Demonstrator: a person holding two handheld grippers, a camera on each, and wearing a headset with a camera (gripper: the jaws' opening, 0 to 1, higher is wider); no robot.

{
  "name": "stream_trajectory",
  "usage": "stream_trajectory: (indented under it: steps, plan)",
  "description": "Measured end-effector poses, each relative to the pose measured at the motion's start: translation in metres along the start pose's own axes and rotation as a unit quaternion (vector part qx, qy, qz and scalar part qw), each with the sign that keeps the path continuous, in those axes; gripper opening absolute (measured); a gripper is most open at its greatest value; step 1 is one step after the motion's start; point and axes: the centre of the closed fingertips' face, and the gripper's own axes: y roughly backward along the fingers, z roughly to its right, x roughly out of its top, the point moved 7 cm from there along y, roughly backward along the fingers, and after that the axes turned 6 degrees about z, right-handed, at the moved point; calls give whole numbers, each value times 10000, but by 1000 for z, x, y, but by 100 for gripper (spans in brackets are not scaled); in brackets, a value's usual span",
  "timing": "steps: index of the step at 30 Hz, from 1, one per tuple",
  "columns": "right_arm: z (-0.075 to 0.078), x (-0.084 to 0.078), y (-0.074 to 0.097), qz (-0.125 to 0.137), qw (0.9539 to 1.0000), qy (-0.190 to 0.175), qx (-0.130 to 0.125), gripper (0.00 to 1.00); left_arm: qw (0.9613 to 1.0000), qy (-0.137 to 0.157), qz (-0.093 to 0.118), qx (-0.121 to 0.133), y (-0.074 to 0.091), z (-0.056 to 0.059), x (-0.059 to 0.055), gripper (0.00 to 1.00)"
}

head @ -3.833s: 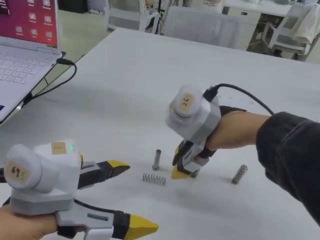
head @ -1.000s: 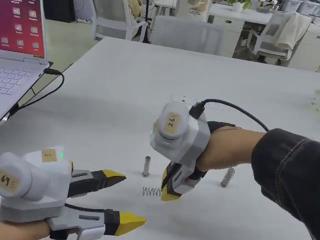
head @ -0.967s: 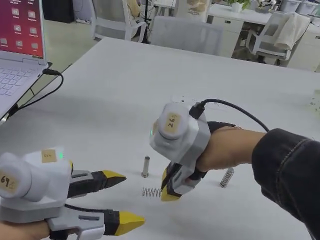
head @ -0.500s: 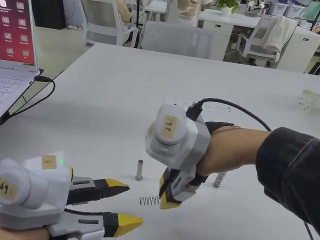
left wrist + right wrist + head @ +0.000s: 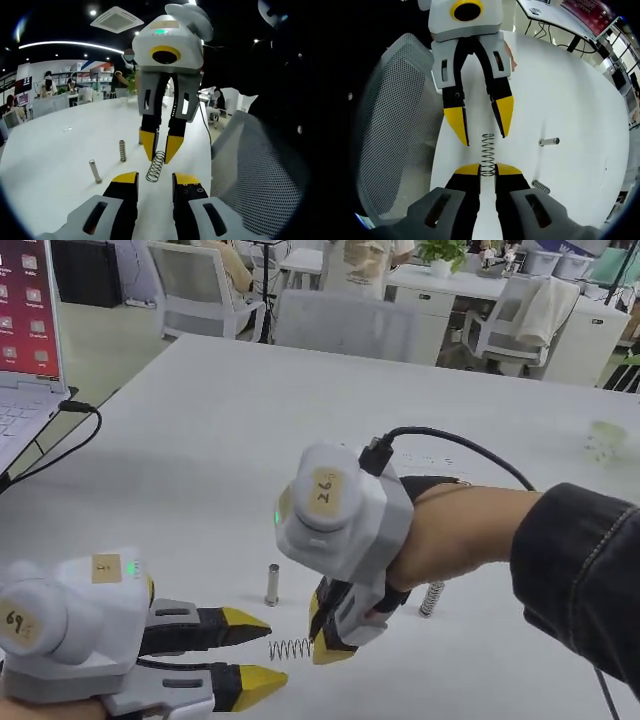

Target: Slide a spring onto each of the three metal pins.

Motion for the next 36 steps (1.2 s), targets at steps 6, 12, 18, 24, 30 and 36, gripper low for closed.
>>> stream_trajectory:
  steps: [6,12,18,24,30,36]
  plan:
    - [-3,3,1,-4,10000,80,22,8,10000,-45,-18,-70,-1,2,2,13]
    - [-5,5,0,-28,9999,145,56,8,9999,-71,-43,-94,-2,4,1,8]
    - [-7,6,-1,-51,9998,186,90,8,9998,-101,-99,-120,-2,5,0,4]
    - [-8,6,0,-62,9996,243,115,8,9995,-117,-222,-217,-2,6,-4,2]
    - [-10,5,0,-71,9995,284,146,8,9992,-138,-258,-281,-4,8,-3,2]
    - [-12,3,0,-24,9994,289,190,8,9990,-123,-274,-316,-4,9,-2,1]
